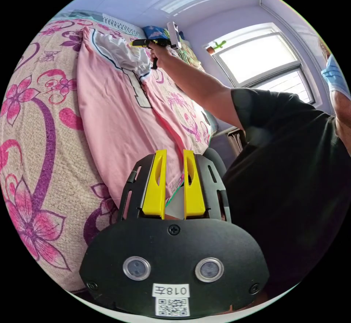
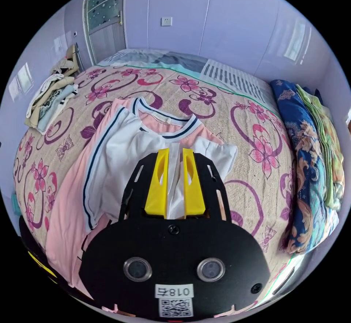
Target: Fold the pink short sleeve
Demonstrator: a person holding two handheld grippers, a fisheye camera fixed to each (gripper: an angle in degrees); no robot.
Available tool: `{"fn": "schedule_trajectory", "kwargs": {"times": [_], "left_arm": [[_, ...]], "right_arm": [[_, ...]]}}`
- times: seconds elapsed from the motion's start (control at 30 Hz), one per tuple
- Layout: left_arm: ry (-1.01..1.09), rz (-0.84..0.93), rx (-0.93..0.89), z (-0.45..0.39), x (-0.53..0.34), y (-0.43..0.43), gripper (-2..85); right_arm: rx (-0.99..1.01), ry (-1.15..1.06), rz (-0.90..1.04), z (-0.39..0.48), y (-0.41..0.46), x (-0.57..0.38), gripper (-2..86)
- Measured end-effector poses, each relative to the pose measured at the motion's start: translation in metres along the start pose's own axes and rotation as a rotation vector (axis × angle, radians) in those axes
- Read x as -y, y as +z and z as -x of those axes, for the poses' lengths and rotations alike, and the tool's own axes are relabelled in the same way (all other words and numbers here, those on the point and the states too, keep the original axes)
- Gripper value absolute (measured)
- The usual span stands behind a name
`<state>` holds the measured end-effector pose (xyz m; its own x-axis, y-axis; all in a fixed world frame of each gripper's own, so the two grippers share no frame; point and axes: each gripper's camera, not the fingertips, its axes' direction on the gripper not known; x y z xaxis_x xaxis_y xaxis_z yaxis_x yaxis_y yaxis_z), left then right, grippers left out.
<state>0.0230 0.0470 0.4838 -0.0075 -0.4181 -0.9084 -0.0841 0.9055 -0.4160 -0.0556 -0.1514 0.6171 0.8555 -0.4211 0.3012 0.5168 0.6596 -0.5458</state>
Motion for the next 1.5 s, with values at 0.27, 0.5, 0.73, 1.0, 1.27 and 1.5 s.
{"fn": "schedule_trajectory", "kwargs": {"times": [0.27, 0.5, 0.73, 1.0, 1.27, 1.5], "left_arm": [[-0.005, 0.070, 0.070, 0.006, -0.013, 0.011, 6.4], [0.002, 0.035, 0.088, 0.003, -0.013, 0.013, 6.4], [-0.034, 0.007, 0.100, -0.004, -0.020, 0.019, 6.4], [-0.011, 0.031, 0.126, -0.035, -0.023, 0.034, 7.6], [0.104, 0.083, 0.048, -0.089, -0.008, 0.075, 7.8], [0.094, 0.102, 0.087, -0.130, -0.006, 0.127, 7.7]], "right_arm": [[-0.106, -0.053, 0.094, 0.025, 0.047, -0.003, 1.7], [-0.230, -0.099, -0.052, 0.051, 0.010, -0.038, -0.3], [-0.375, 0.009, -0.111, 0.033, -0.002, -0.076, -0.2], [-0.272, 0.195, -0.029, -0.018, 0.003, -0.135, 4.9], [0.190, 0.195, -0.011, -0.026, -0.069, -0.339, 5.4], [0.422, 0.172, 0.016, 0.016, -0.100, -0.479, 4.7]]}}
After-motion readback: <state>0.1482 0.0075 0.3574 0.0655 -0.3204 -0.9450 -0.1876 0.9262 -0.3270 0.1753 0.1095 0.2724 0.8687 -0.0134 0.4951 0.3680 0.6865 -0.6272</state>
